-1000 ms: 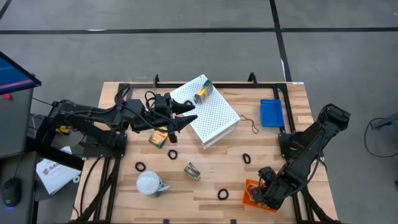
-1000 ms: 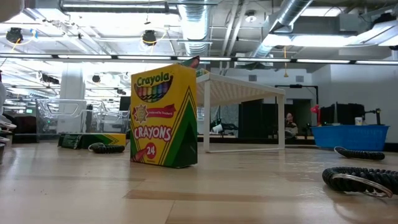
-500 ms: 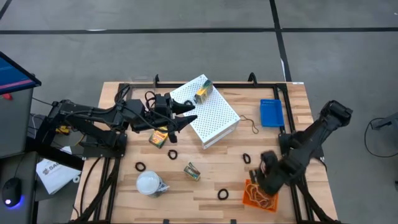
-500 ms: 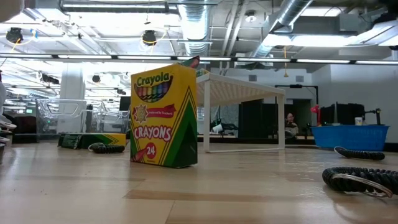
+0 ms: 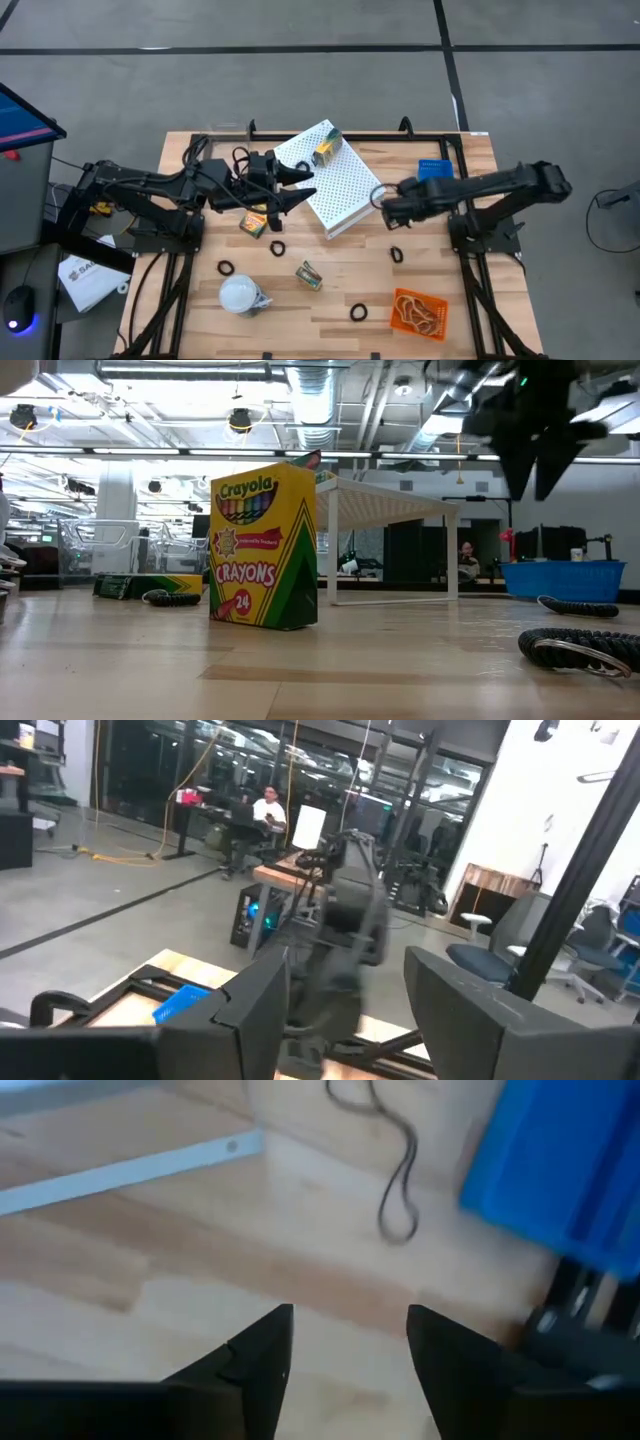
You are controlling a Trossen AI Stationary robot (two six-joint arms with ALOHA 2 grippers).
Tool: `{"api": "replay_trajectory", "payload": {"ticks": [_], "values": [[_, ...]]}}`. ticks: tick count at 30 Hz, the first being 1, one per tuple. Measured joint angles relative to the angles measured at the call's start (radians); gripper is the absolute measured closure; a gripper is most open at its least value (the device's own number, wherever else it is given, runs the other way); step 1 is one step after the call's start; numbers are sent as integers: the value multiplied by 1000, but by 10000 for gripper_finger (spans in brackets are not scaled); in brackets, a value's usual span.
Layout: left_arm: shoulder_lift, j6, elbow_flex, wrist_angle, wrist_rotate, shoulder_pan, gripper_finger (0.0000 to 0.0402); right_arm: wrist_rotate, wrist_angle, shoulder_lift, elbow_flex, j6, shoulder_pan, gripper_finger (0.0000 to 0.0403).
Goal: Pick & Place Office Desk Supplies
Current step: Put the black rubber band into the orange bin
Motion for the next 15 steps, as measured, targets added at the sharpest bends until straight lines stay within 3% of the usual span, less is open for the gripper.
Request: {"api": "replay_trajectory", "payload": {"ticks": [9,15], "values": [[-8,2,0,0,1,-23,211,65,100,82,-136,-441,-18,224],[-8,-19,0,12,2,-23,211,135,132,123,-207,-588,-5,235]]}}
